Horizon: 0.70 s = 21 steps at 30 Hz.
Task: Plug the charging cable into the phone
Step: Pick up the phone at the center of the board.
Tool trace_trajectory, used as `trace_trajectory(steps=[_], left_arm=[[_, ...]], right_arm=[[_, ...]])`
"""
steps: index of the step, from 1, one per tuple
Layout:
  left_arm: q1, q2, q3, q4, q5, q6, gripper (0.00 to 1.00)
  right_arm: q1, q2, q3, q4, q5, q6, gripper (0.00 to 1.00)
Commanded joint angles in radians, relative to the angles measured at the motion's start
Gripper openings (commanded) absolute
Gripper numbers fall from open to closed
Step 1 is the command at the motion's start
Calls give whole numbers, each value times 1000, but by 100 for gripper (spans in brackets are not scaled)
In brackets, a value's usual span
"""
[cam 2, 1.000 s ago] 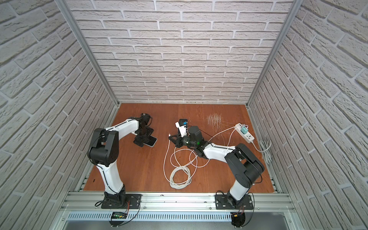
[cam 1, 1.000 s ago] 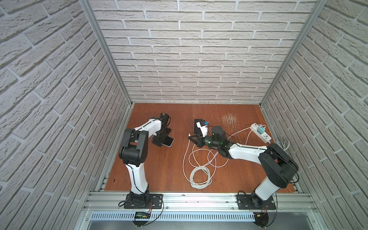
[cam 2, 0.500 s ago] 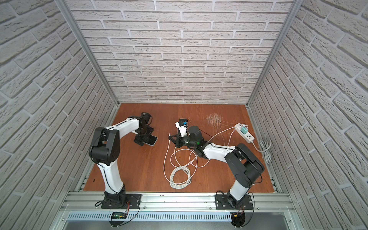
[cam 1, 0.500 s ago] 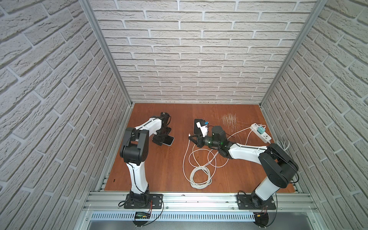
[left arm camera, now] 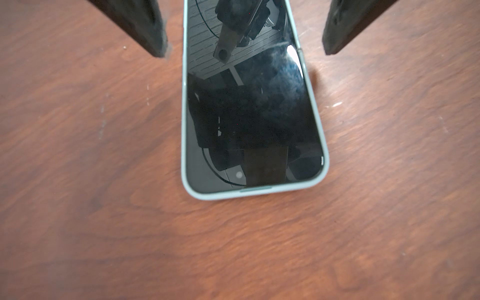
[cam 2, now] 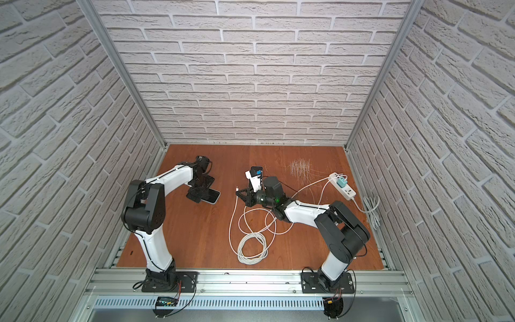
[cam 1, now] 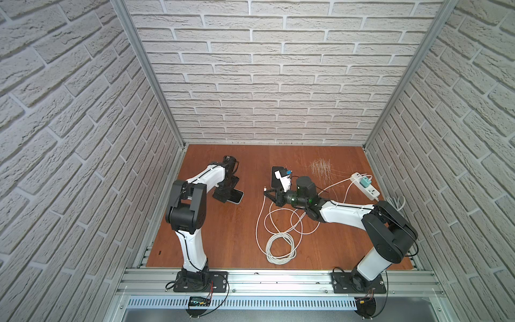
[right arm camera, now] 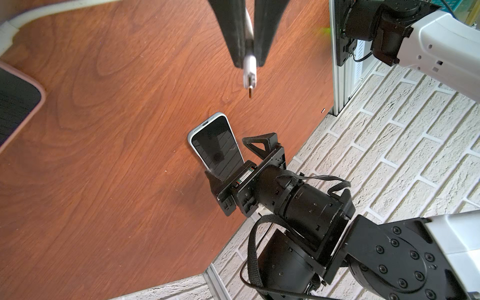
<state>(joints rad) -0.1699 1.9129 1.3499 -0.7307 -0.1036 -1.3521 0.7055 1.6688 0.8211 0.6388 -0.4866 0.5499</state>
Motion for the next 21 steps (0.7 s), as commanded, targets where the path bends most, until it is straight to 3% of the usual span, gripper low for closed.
trace_trajectory(steps=[1, 21], left_arm=[[12, 24, 10, -13, -5, 5, 98], [17, 128, 43, -36, -1, -8, 97]], right_arm=[[-1, -18, -4, 32, -15, -11, 3], [0, -14, -2, 29, -17, -11, 3]])
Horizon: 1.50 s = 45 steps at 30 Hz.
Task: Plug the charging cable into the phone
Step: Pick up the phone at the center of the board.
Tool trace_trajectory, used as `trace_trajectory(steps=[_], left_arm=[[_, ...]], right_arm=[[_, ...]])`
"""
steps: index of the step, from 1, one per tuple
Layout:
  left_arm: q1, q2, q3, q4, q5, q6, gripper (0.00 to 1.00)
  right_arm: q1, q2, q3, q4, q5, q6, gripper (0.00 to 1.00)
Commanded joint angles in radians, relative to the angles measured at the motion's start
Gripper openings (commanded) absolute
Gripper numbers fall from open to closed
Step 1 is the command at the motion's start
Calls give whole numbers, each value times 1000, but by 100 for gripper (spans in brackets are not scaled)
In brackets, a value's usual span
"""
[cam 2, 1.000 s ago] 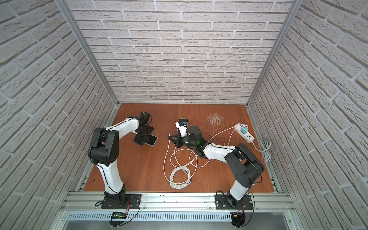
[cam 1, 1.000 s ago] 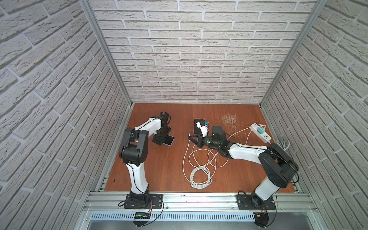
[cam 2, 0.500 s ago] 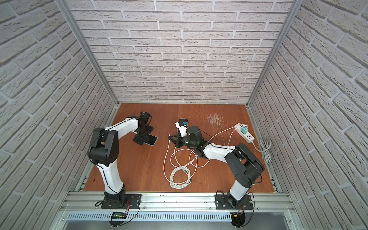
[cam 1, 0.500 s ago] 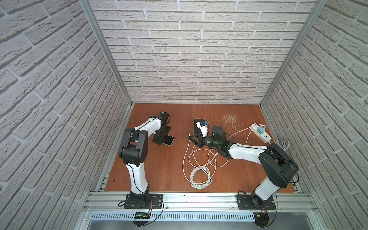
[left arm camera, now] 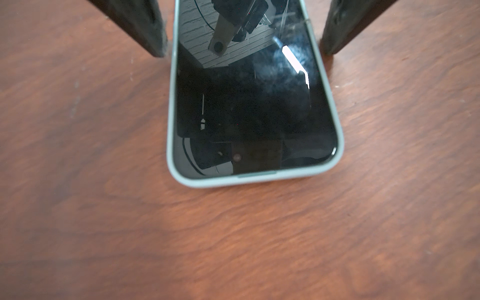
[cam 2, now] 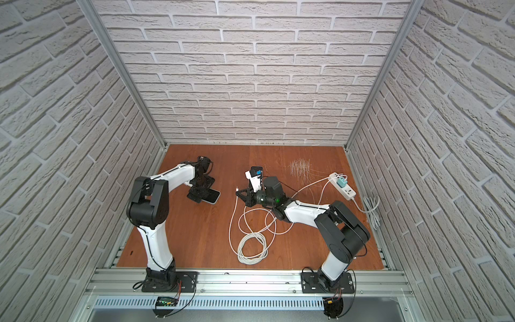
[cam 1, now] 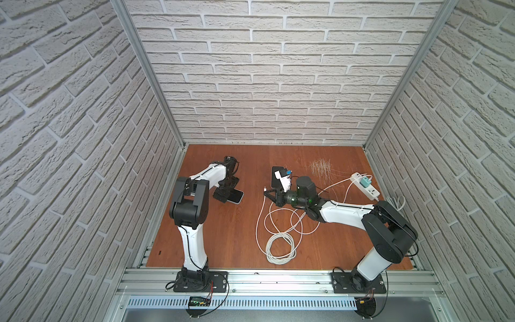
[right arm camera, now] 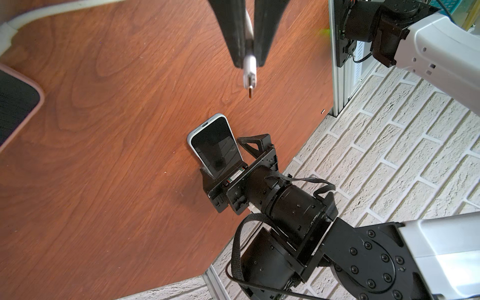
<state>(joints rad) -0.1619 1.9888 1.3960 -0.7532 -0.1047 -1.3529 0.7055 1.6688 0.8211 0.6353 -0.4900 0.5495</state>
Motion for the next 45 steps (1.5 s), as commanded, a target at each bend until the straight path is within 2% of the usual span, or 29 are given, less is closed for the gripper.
trace_trajectory(steps=[1, 7, 13, 18, 23, 29, 45], left_arm=[[8, 51, -4, -13, 0, -6, 96], [5, 60, -3, -15, -4, -7, 88], [1, 56, -10, -3, 2, 15, 74], [-7, -2, -42, 21, -26, 59, 54], [-22, -84, -55, 64, -18, 152, 29], [-55, -202, -46, 51, -58, 257, 12], [-75, -442, -53, 57, -28, 430, 4]], right_arm=[[0, -14, -1, 32, -14, -11, 3], [0, -12, 1, 33, -13, -11, 3], [0, -14, 0, 32, -14, -11, 3], [0, -12, 1, 32, -16, -8, 3], [0, -13, 0, 35, -17, -6, 3], [0, -23, -7, 40, -15, -5, 3], [40, -51, -14, 24, -23, -28, 3]])
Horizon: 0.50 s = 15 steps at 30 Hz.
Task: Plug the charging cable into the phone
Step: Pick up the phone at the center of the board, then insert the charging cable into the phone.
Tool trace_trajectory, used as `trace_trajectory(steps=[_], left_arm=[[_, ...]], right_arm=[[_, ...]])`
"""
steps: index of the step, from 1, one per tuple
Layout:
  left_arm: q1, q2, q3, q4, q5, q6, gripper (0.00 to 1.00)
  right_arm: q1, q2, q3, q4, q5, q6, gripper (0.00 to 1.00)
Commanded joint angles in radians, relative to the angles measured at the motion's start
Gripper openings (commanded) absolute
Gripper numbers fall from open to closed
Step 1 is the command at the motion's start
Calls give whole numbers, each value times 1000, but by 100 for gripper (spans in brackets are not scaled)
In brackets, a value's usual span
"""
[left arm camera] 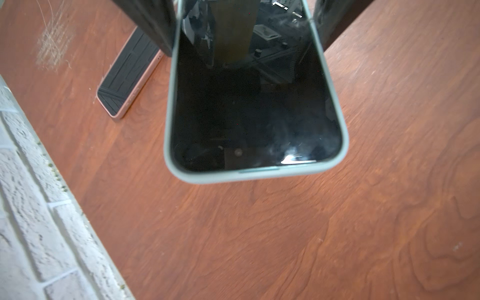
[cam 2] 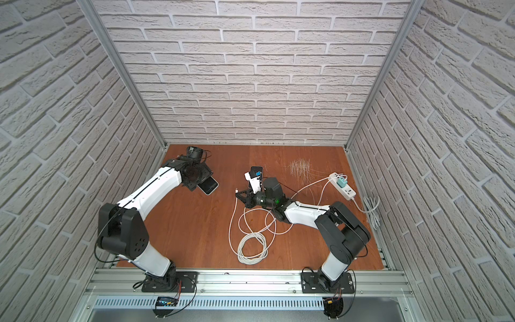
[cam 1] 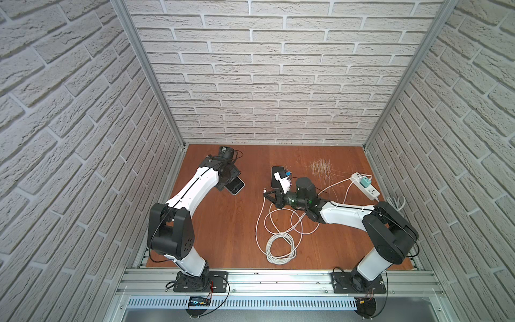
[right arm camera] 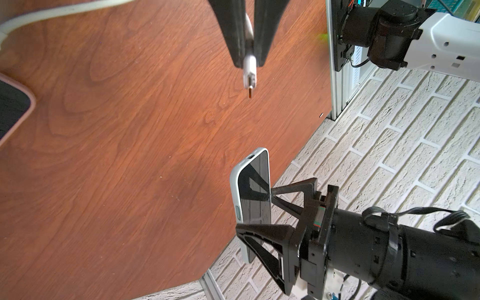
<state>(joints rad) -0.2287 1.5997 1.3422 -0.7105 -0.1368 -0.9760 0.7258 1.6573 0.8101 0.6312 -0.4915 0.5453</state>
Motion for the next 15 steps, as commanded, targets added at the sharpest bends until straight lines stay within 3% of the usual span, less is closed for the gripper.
trace_trajectory(steps=[1, 15], left_arm=[[-10, -64, 4, 13, 9, 62, 3], [-85, -112, 55, 9, 31, 135, 0]], right_arm=[[24, -36, 2, 24, -26, -28, 3], [75, 37, 80, -34, -142, -66, 3]])
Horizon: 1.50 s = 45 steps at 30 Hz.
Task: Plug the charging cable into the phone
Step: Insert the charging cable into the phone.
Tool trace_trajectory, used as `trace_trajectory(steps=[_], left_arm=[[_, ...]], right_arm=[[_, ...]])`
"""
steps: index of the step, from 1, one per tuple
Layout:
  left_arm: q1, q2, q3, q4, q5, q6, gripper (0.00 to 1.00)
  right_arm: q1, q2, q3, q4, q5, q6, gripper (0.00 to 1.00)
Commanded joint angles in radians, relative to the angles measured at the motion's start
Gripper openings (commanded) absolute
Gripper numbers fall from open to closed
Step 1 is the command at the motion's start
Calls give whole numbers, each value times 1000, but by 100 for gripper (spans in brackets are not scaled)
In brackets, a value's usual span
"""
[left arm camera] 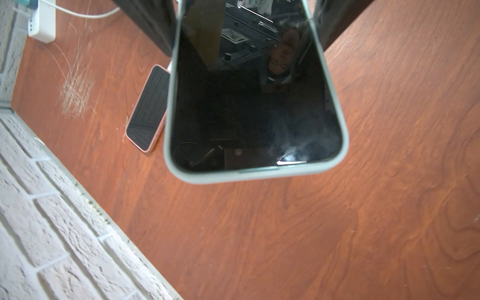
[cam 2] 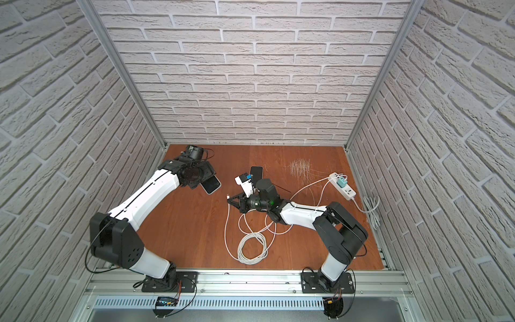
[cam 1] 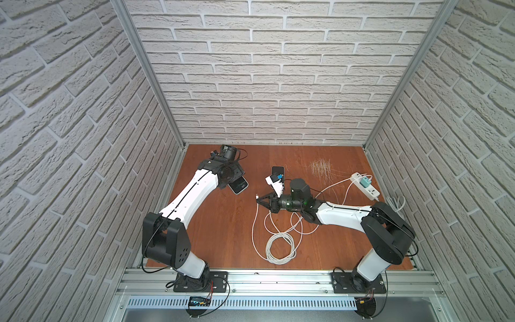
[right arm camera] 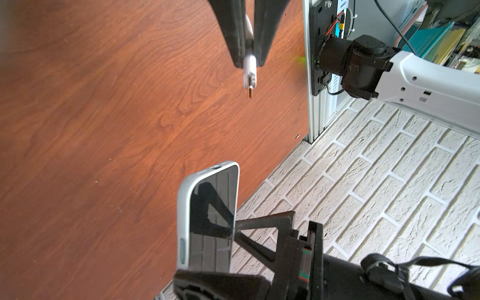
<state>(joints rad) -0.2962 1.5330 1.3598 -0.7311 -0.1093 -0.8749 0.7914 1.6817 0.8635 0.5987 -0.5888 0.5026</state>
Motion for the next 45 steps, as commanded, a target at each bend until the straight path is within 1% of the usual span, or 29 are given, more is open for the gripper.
trace_trajectory(steps=[1, 12, 28, 45], left_arm=[[-24, -49, 37, 36, 6, 40, 0], [-63, -84, 26, 74, 38, 67, 0], [-124, -96, 15, 74, 63, 94, 0], [-132, -144, -58, 83, 72, 118, 0]], right_arm=[[10, 21, 33, -3, -54, -20, 3], [11, 71, 78, -24, -106, 2, 3], [11, 70, 84, -43, -90, -6, 3], [9, 53, 70, -39, -75, -16, 3]])
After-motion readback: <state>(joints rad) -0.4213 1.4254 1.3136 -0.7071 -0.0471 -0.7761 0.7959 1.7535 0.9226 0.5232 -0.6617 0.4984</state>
